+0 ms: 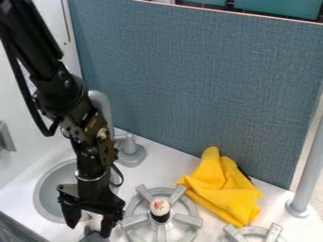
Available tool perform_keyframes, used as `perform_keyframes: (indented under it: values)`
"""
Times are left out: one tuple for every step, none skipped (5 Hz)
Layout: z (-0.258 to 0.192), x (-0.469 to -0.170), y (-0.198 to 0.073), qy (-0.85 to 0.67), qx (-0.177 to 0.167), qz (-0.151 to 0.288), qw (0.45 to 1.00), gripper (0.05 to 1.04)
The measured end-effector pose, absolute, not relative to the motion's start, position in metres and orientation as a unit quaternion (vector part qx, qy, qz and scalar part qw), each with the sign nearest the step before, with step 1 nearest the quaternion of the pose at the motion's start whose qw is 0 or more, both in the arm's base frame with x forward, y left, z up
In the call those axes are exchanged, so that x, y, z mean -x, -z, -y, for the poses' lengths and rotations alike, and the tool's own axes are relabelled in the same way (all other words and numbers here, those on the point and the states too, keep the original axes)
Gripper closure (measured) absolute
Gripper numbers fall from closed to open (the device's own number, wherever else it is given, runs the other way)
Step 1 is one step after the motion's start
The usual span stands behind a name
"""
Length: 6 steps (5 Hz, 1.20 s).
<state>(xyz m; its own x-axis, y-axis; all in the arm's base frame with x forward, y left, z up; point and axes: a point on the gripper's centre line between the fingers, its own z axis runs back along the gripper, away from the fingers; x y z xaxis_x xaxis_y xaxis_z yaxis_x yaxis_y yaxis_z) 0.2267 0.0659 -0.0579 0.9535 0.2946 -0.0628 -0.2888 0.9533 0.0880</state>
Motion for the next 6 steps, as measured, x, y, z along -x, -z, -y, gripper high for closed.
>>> perform_keyframes:
  values:
    - [-0.069,-0.24,0.072,-0.143,-0.035,-0.035,0.988,0.081]
    - [-0.071,-0.248,0.085,-0.146,-0.032,-0.043,0.988,0.081]
    - [-0.07,-0.247,0.1,-0.152,-0.019,-0.061,0.986,0.133]
    - [-0.066,-0.249,0.101,-0.141,0.009,-0.1,0.985,0.356]
    - [-0.064,-0.253,0.091,-0.132,0.012,-0.125,0.983,0.464]
    - [-0.043,-0.274,0.037,-0.096,-0.005,-0.059,0.994,0.481]
